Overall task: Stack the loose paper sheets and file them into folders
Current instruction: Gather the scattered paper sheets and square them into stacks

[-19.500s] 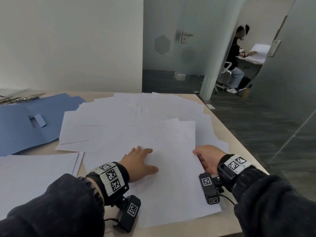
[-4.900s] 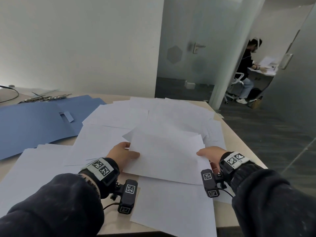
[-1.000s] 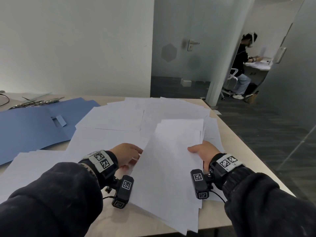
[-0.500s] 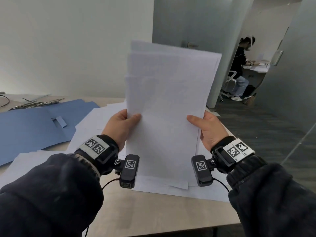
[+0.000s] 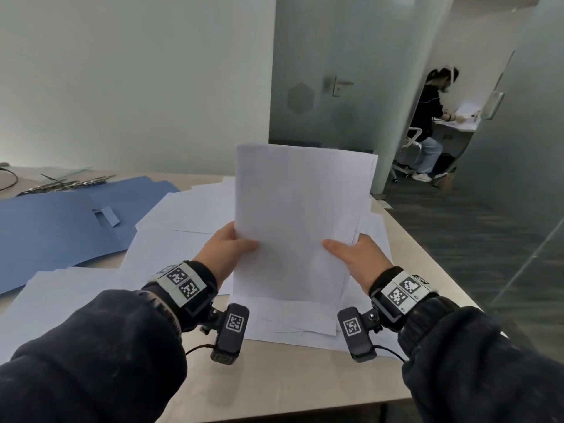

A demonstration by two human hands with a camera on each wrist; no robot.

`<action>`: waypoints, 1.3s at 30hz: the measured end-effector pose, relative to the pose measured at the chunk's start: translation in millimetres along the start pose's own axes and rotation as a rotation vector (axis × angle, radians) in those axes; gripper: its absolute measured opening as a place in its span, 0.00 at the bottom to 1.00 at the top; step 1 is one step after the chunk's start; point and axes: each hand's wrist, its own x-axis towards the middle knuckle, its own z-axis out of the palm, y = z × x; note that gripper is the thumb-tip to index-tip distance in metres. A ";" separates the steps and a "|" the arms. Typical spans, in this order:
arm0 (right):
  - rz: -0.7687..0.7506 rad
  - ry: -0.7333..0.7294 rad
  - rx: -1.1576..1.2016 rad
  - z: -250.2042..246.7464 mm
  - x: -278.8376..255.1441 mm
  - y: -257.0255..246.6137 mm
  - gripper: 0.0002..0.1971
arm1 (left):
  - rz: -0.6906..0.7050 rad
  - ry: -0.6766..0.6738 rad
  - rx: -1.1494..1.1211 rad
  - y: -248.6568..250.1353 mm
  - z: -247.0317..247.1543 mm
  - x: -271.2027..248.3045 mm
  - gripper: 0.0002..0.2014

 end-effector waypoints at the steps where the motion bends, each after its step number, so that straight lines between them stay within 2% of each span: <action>1: 0.002 0.041 -0.015 -2.0 3.6 3.1 0.15 | -0.019 0.012 0.053 -1.8 0.6 1.2 0.21; 3: 0.021 0.112 -0.007 -9.9 9.1 5.0 0.02 | -0.061 0.056 0.256 -6.8 -2.4 5.7 0.17; 4: 0.042 0.153 -0.007 -16.7 13.0 7.5 0.02 | -0.087 0.079 0.377 -10.0 -5.3 7.8 0.17; 7: 0.163 0.244 -0.154 -42.7 22.8 19.0 0.07 | -0.181 0.097 0.568 -19.8 -12.9 11.1 0.20; 10: 0.348 0.217 -0.319 -64.2 25.8 35.0 0.16 | -0.271 0.102 0.626 -24.7 -16.4 11.3 0.21; 13: 0.447 0.116 -0.446 -69.7 24.9 45.4 0.19 | -0.305 0.122 0.591 -24.6 -15.3 12.4 0.20; 17: 0.447 -0.046 -0.524 -57.9 24.3 45.5 0.19 | -0.360 0.129 0.505 -21.8 -7.5 10.7 0.15; 22: 0.445 -0.075 -0.405 -39.3 27.4 45.1 0.12 | -0.398 0.128 0.398 -25.0 -1.4 10.9 0.11; 26: 0.460 -0.079 -0.293 -24.8 27.3 48.9 0.17 | -0.414 0.107 0.334 -29.8 1.0 10.0 0.10; 29: 0.463 -0.101 -0.248 -17.4 26.6 52.1 0.17 | -0.428 0.082 0.343 -33.2 1.9 9.4 0.02; 31: 0.458 -0.101 -0.231 -14.0 25.1 51.9 0.18 | -0.455 0.062 0.340 -37.1 3.2 9.9 0.06; 32: 0.453 -0.105 -0.229 -12.6 24.0 51.5 0.17 | -0.464 0.054 0.334 -38.4 4.1 9.3 0.05; 34: 0.437 -0.113 -0.217 -10.2 21.5 52.2 0.12 | -0.478 0.010 0.326 -39.9 6.4 6.3 0.04; 36: 0.413 -0.128 -0.183 -6.9 18.6 53.2 0.07 | -0.497 -0.029 0.312 -42.0 8.2 3.5 0.08; 39: 0.391 -0.157 -0.156 -0.7 15.7 54.1 0.08 | -0.486 -0.082 0.306 -44.4 10.3 0.1 0.12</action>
